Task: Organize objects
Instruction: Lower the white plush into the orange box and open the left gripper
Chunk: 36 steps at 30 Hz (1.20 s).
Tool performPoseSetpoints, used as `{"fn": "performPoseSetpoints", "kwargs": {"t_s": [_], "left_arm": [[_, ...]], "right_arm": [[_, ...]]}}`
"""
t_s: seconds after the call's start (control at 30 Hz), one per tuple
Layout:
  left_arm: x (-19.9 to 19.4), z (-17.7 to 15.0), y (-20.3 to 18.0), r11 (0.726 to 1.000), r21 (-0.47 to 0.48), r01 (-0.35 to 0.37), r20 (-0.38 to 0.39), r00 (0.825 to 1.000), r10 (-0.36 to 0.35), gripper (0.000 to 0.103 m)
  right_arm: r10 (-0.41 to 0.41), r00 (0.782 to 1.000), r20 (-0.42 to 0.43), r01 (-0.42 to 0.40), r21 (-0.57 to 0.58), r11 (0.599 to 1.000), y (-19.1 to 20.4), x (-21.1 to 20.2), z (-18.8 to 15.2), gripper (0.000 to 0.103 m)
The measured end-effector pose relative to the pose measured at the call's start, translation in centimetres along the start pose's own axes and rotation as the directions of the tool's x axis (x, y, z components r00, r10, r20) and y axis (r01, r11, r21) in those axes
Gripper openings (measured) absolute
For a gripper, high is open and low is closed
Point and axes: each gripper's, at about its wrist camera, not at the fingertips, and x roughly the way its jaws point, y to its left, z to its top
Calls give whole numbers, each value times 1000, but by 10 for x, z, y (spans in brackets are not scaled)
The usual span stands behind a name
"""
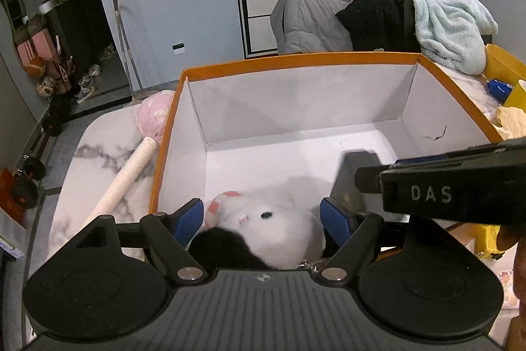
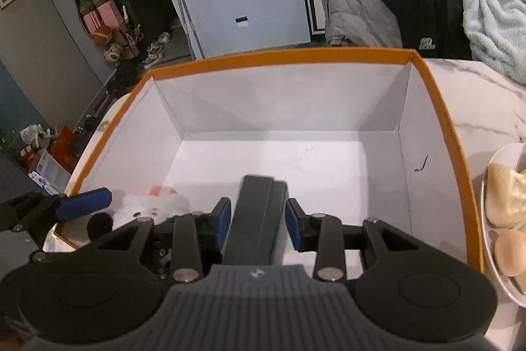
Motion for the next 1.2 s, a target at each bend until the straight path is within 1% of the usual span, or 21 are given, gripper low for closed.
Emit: {"fn": "performPoseSetpoints", "kwargs": {"t_s": [0.1, 0.27, 0.43, 0.77, 1.0, 1.2], "left_arm": [[-3, 0, 2, 1000, -7, 0, 10, 1000, 0, 92], [-14, 5, 7, 1000, -28, -2, 55, 998, 3, 92], [-23, 8, 12, 999, -43, 0, 70, 998, 4, 92], [-46, 10, 10, 1000, -21, -17, 92, 996, 18, 92], [-69, 4, 17, 1000, -32, -1, 125, 992, 5, 92], [-85, 0, 22, 999, -48, 11, 148, 989, -3, 92]], "right_arm": [[-5, 1000, 17, 5, 1, 1000, 0, -4, 2, 39], [-6, 999, 32, 5, 12, 1000, -2, -10, 5, 39], [-1, 999, 45, 0, 18, 1000, -4, -18, 7, 39], [17, 997, 73, -18, 14, 1000, -2, -39, 8, 39], [35, 995, 92, -35, -5, 999, 2, -59, 5, 40], [34, 994, 106, -31, -31, 999, 6, -75, 1, 42]]}}
